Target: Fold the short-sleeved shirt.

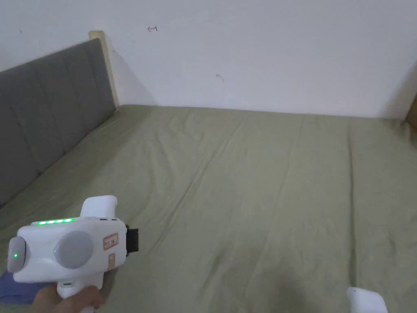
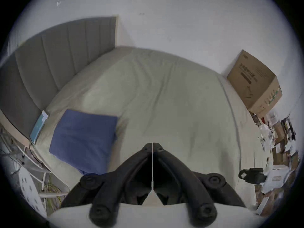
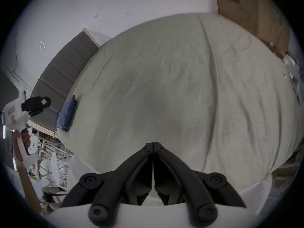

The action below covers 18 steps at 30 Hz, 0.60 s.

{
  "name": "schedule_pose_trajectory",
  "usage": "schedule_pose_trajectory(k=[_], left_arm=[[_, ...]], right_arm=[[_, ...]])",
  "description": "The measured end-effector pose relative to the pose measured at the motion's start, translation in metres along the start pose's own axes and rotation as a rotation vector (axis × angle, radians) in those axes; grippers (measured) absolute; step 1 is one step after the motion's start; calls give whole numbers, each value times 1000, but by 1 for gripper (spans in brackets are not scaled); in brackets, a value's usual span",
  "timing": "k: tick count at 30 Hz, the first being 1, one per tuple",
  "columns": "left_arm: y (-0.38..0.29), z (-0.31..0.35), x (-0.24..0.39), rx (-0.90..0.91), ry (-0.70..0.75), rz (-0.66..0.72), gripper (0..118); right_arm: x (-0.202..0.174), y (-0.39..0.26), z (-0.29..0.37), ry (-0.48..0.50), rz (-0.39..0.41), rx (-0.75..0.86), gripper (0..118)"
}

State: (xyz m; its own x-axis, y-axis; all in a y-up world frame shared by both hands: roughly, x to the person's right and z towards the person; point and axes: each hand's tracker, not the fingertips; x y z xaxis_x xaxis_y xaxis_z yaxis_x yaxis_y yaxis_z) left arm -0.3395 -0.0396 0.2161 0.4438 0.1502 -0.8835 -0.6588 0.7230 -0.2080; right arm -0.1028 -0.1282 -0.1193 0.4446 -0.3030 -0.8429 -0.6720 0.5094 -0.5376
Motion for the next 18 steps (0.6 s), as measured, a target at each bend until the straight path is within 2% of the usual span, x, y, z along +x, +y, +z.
schedule_pose_trajectory(k=[5, 8, 10, 12, 18], left_arm=[[-4, 31, 40, 109, -69, 34, 0], [2, 59, 71, 180, -68, -33, 0], [12, 72, 80, 196, -86, -24, 0], [17, 82, 96, 234, -53, -36, 0], [13, 123, 137, 493, 4, -137, 0]], right_arm=[[-10, 22, 44, -55, 85, 179, 0], [-18, 39, 73, -110, 134, 304, 0], [-26, 47, 95, -157, 166, 411, 0], [-36, 55, 114, -208, 185, 505, 0], [-63, 60, 167, -318, 224, 781, 0]])
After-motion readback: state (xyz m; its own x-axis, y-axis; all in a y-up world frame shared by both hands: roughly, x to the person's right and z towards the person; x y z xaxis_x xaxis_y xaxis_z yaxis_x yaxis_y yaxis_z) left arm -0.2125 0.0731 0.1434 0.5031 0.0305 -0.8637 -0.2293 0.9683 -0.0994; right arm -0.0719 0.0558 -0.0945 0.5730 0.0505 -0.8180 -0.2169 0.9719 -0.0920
